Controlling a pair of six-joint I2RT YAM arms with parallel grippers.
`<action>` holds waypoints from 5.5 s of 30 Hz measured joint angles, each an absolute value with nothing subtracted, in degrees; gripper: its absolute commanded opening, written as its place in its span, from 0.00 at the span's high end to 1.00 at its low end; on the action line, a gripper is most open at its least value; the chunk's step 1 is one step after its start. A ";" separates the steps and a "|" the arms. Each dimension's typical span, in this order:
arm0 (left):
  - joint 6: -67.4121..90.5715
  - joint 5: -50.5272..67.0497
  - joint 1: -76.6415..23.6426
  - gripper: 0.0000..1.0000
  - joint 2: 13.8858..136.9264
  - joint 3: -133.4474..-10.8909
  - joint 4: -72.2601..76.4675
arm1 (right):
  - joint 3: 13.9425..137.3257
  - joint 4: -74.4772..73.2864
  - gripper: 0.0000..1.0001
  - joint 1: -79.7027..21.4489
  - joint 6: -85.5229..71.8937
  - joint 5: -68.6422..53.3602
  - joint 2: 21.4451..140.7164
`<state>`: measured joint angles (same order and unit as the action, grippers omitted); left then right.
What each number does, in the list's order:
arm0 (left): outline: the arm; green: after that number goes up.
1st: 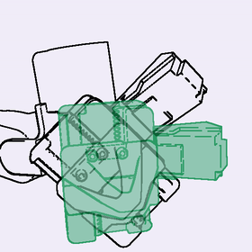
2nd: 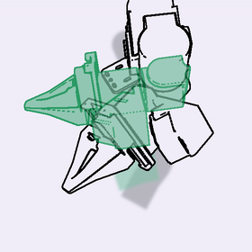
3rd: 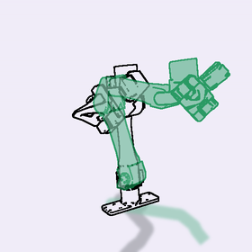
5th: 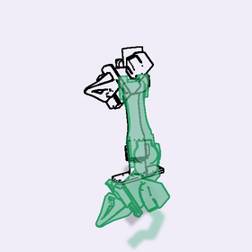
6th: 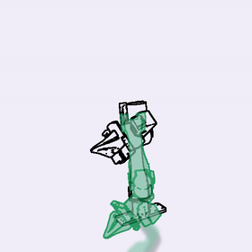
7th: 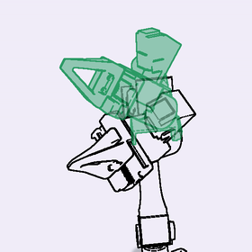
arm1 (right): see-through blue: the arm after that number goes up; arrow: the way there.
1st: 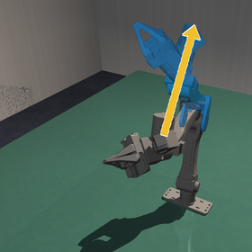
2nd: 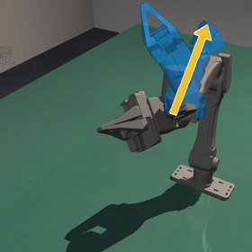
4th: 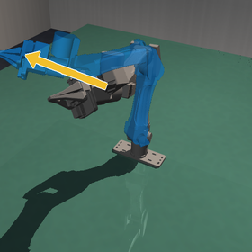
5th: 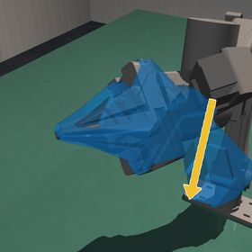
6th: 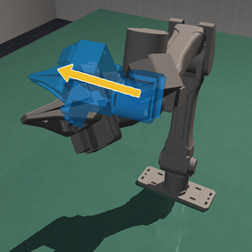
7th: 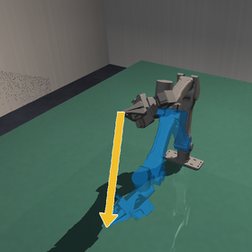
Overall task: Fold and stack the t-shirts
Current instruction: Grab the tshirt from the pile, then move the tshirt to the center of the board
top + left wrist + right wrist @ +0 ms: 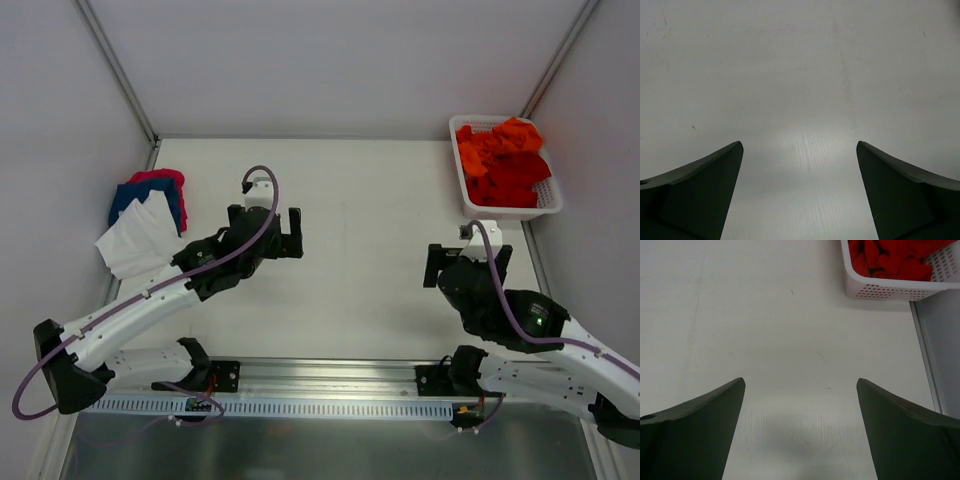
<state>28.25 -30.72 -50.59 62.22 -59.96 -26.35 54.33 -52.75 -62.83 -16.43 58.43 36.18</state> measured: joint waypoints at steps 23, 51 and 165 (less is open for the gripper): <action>27.55 -27.53 -50.59 0.01 34.52 -46.19 -25.02 | 65.47 -27.94 0.20 0.67 3.57 18.06 76.55; 26.74 -30.50 -50.59 0.01 39.77 -45.08 -24.69 | 115.28 -35.48 0.03 9.85 9.23 7.68 125.64; 55.11 -16.97 -73.58 0.07 63.33 -32.42 -4.97 | 37.60 -33.47 0.00 -69.43 -35.73 21.30 57.67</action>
<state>55.11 -16.97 -73.58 63.33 -32.42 -4.97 37.60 -33.47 -69.43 -35.73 21.30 57.67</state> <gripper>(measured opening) 0.928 0.993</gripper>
